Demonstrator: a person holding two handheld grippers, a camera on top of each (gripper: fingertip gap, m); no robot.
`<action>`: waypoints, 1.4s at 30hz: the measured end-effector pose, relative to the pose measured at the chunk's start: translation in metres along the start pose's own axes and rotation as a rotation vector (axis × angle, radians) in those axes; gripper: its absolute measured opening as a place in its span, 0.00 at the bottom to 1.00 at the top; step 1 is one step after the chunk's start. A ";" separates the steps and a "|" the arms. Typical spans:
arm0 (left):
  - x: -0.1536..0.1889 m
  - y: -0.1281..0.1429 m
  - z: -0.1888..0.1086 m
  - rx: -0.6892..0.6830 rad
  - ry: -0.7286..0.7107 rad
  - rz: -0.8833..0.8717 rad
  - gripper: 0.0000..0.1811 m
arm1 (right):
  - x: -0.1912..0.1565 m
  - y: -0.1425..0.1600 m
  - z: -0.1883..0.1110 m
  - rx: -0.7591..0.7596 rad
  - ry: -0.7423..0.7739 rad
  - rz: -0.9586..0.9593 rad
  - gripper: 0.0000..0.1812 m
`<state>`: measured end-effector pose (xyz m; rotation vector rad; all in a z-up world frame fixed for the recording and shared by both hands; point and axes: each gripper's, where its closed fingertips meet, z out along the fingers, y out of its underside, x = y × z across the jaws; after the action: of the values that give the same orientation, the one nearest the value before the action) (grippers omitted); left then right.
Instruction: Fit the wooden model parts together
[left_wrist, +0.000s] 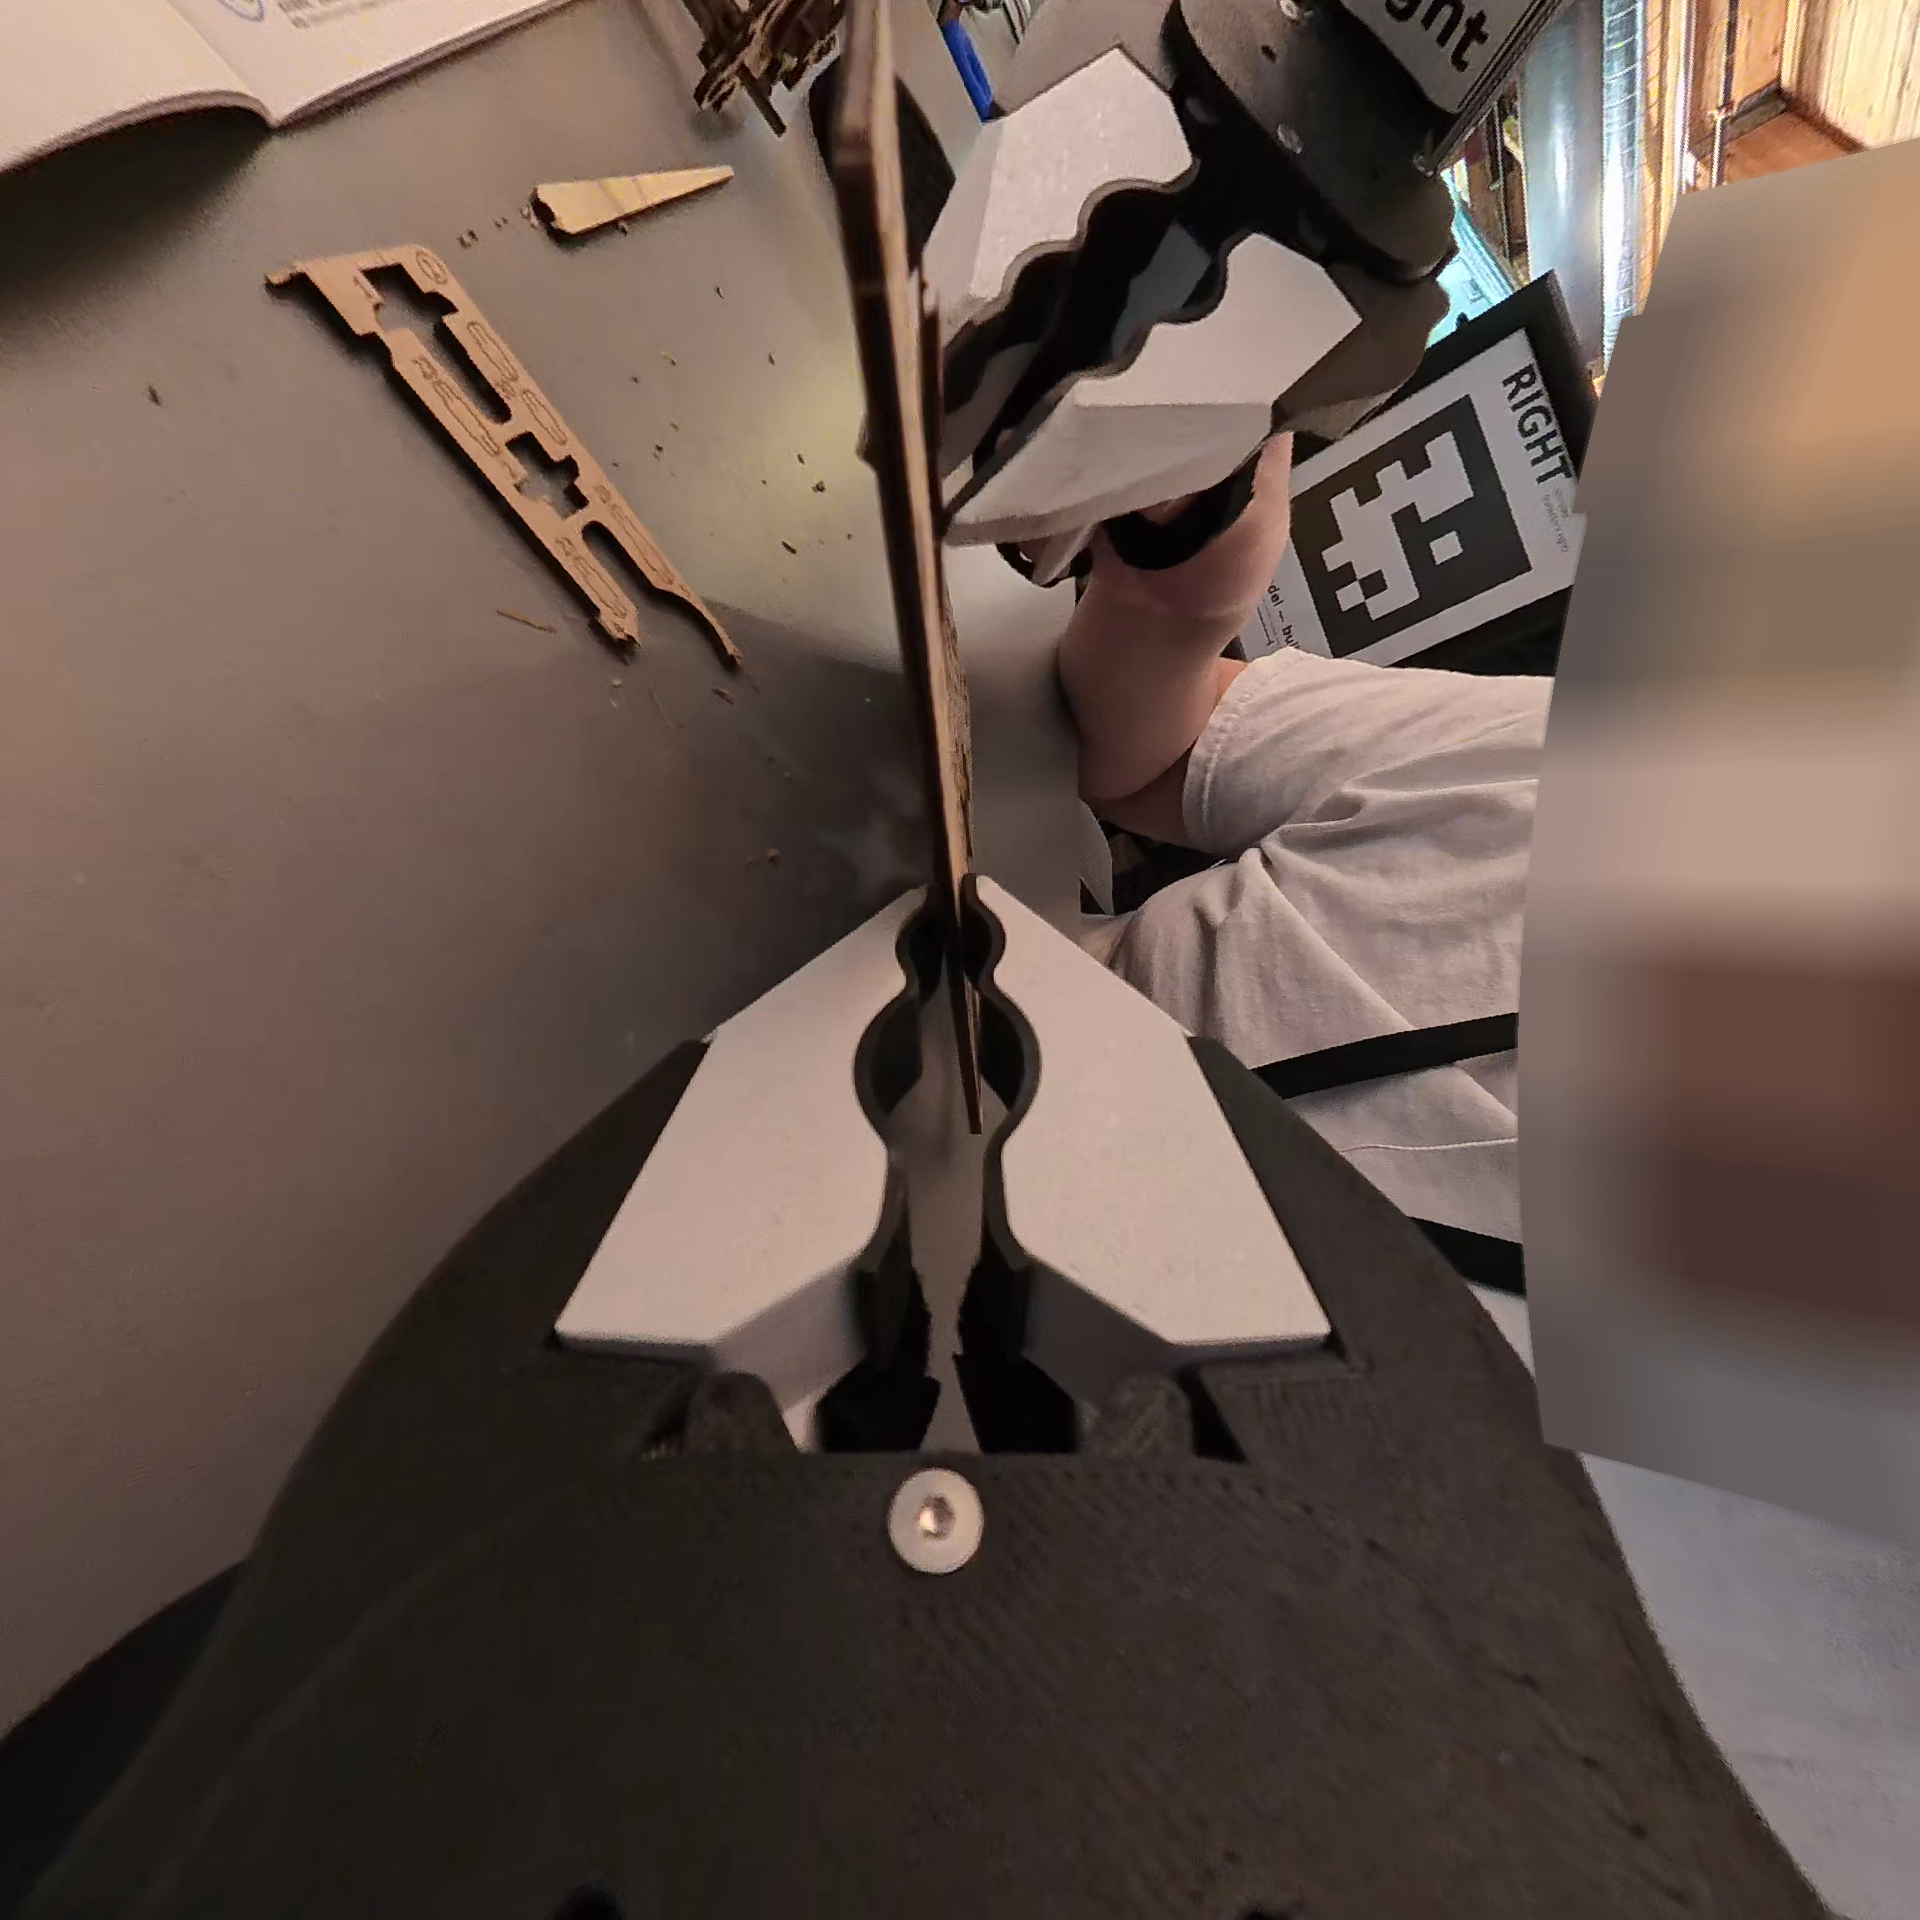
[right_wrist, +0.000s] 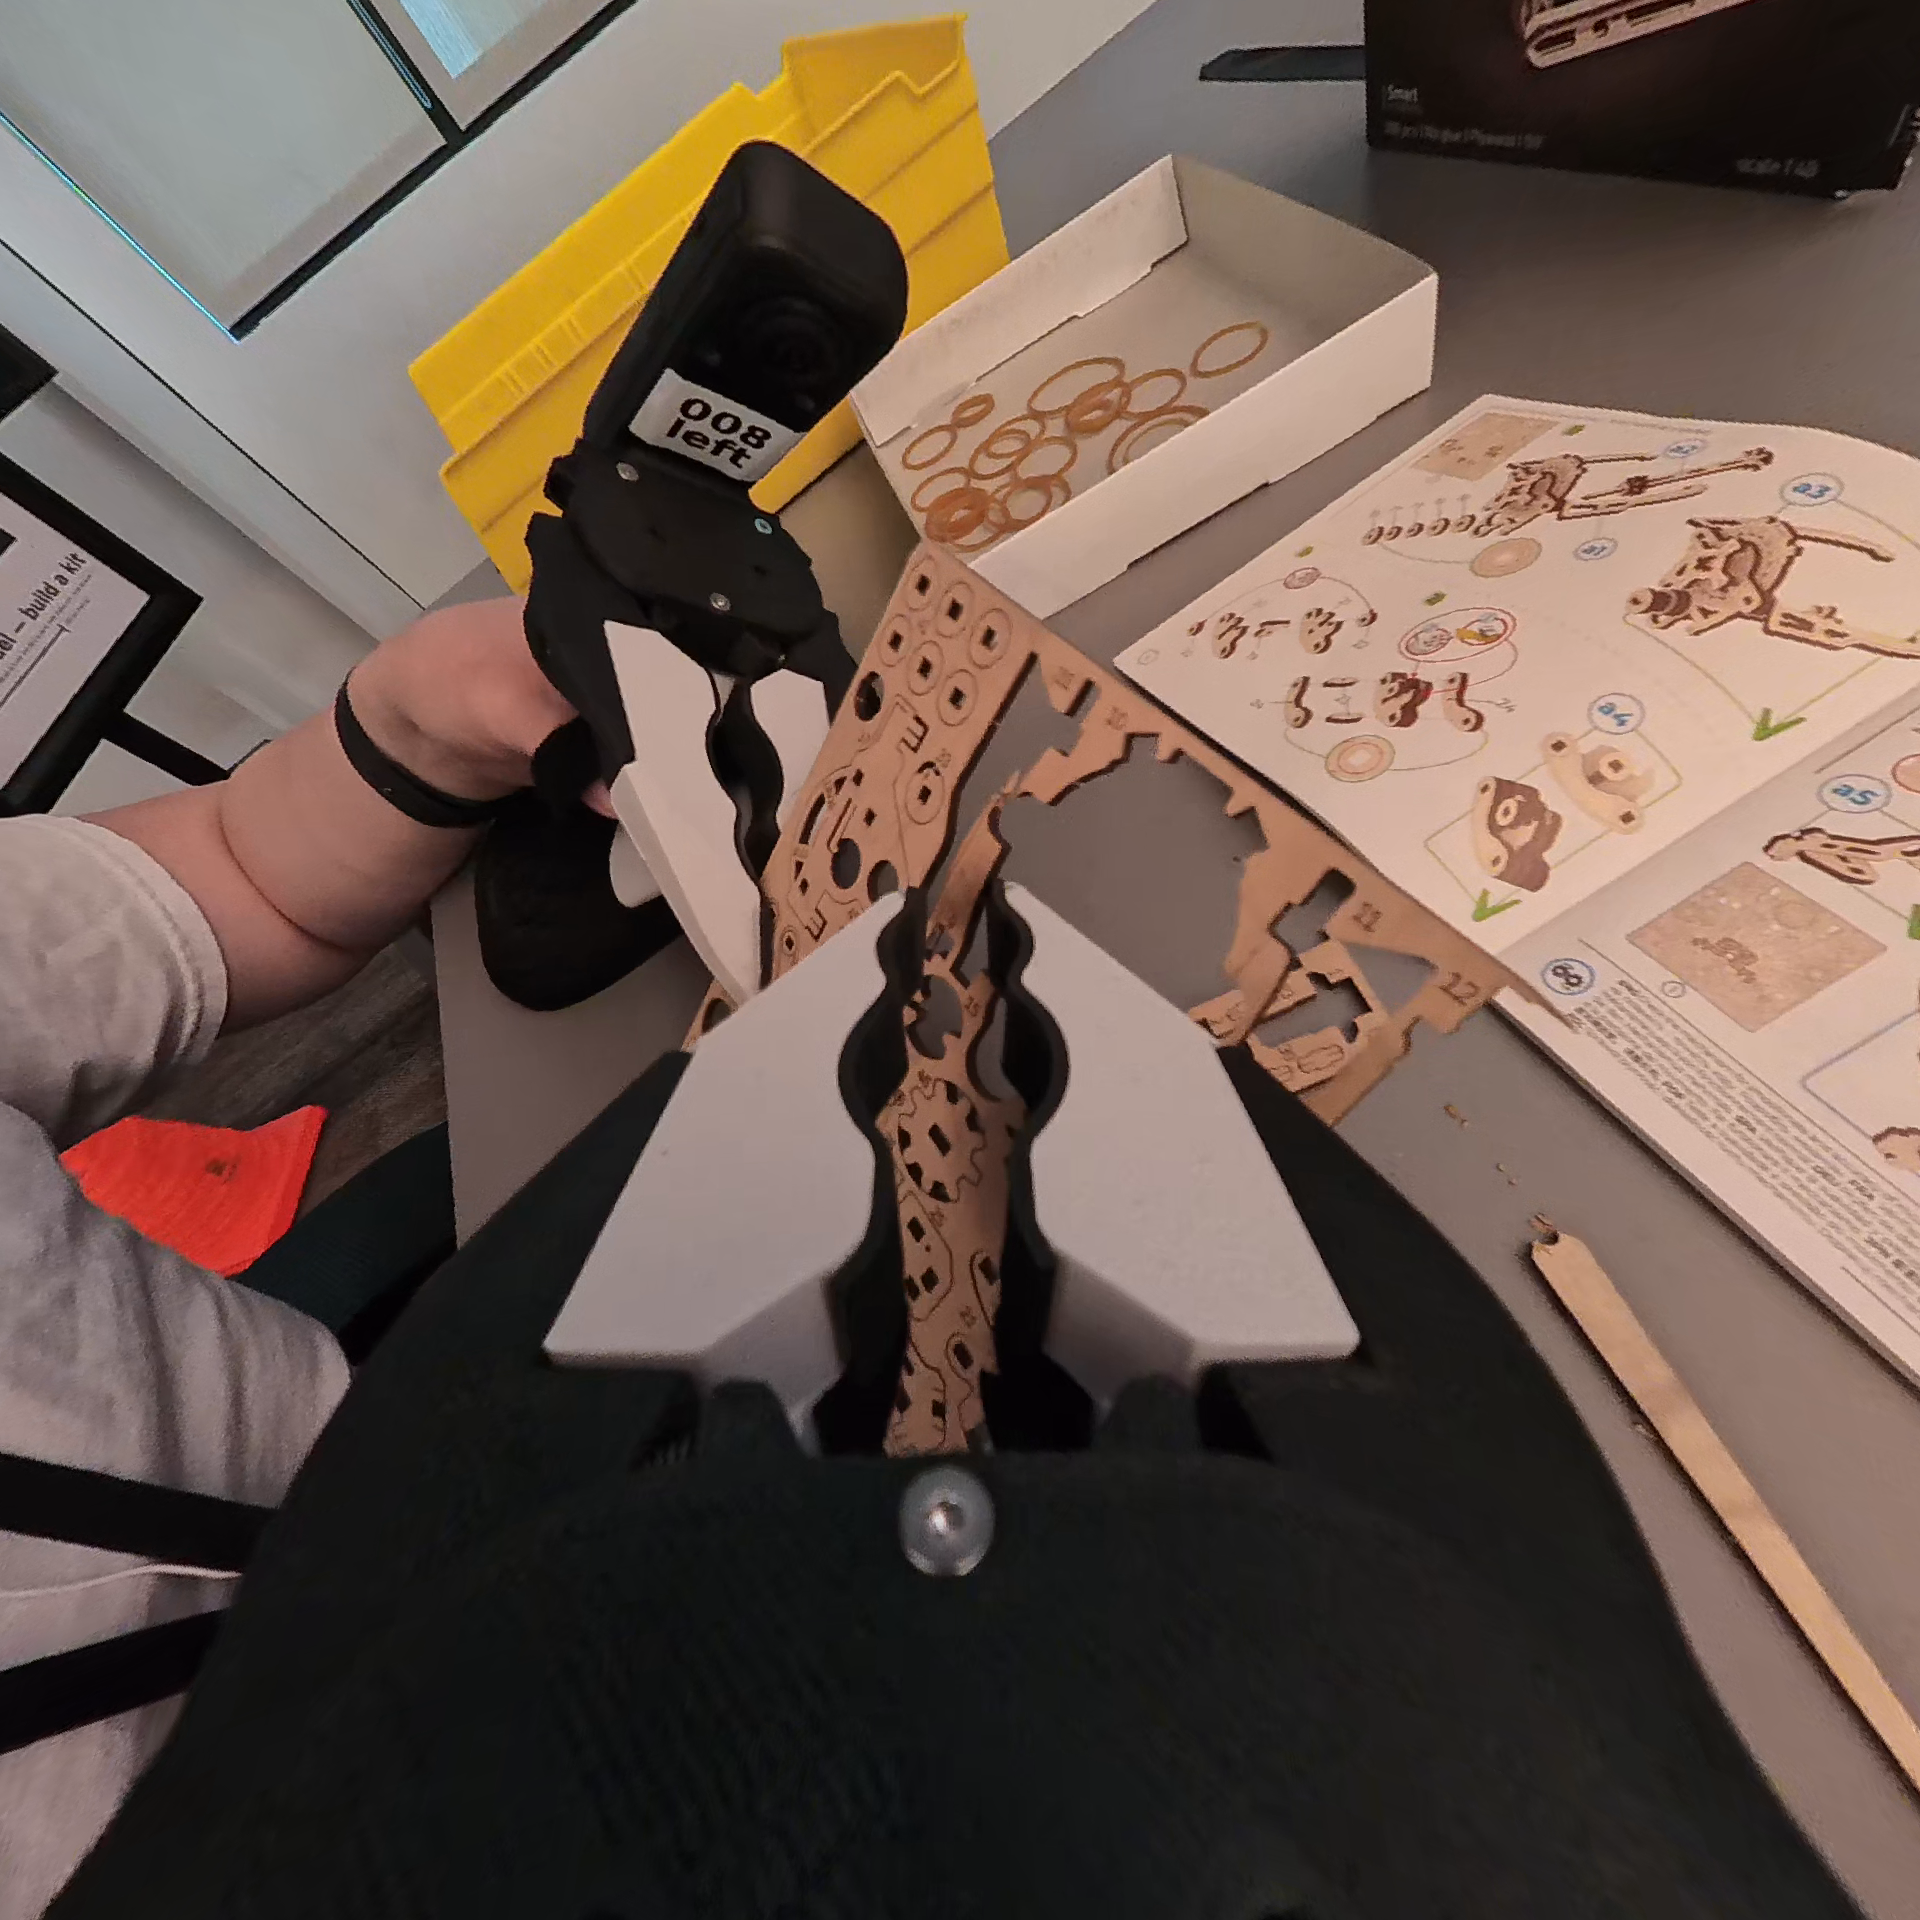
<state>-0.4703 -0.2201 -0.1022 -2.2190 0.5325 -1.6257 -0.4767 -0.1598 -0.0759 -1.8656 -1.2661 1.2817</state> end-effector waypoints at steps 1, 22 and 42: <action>0.000 0.000 0.000 -0.001 -0.001 -0.003 0.00 | 0.001 0.001 0.001 -0.004 0.002 0.000 0.06; -0.006 0.000 -0.004 0.002 -0.014 -0.036 0.00 | 0.001 -0.010 -0.005 0.041 0.067 -0.203 0.16; -0.010 -0.002 -0.008 0.021 -0.018 -0.067 0.01 | -0.019 0.024 0.010 -0.173 0.006 -0.486 0.30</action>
<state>-0.4800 -0.2138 -0.1072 -2.2567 0.4381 -1.6349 -0.4788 -0.1876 -0.0921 -1.5286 -1.7382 0.9284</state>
